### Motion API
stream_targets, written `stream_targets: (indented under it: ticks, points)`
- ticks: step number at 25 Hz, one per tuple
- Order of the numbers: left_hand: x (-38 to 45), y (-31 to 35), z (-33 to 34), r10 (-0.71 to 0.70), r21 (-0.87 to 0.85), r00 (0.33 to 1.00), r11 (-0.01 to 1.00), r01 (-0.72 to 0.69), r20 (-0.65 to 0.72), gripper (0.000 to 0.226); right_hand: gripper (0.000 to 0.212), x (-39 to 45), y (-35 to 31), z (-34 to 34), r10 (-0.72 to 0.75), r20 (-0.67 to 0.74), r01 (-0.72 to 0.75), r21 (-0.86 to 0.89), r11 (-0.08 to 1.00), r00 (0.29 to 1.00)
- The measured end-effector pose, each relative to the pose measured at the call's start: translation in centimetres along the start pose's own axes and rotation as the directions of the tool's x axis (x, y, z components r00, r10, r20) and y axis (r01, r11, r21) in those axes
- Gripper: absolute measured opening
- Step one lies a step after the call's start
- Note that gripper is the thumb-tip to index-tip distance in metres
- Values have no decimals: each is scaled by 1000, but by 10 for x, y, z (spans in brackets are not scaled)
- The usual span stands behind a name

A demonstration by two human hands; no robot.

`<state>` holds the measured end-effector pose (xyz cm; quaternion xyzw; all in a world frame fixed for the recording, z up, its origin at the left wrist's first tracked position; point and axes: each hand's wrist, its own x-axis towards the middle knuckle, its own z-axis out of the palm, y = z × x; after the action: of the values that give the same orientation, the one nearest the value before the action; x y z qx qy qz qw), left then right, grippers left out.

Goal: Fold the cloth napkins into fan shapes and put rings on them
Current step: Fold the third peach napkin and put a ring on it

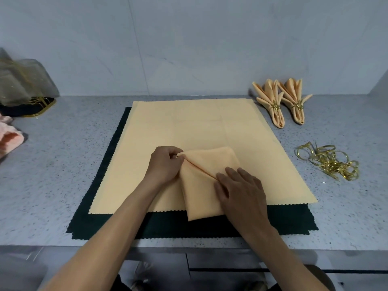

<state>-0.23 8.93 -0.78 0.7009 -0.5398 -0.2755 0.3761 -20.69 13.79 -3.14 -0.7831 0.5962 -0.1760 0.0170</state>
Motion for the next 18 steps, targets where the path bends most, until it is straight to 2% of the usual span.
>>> stream_targets:
  ticks: [2,4,6,7,8,10,11,14,18]
  points:
    - [10,10,0,62,-18,998,998,-62,16,20,22,3,-5,-1,14,-25,-16,-67,998,1000]
    - [16,18,0,130,107,992,986,-129,-1,27,22,6,-6,0,21,-37,-25,-98,995,999]
    - [13,22,4,345,349,937,884,-310,-43,35,21,8,-4,2,25,-68,-33,-109,993,997]
    - [8,21,9,462,421,887,801,-426,18,38,20,8,-4,2,33,-71,-41,-116,992,997]
    - [0,21,17,508,461,850,727,-509,137,41,20,8,-3,2,47,-62,-54,-120,991,997]
    - [-17,17,36,383,547,842,641,-538,379,48,22,7,-4,2,58,-49,-64,-125,990,997]
    - [-21,12,44,291,607,855,608,-512,429,52,24,4,-5,-1,55,-23,-57,-129,990,998]
    - [-19,6,52,187,675,876,574,-465,444,54,33,13,-2,-20,18,65,-10,-111,994,998]
    - [-17,3,49,146,651,881,622,-435,449,51,38,70,19,-24,2,126,-9,56,998,992]
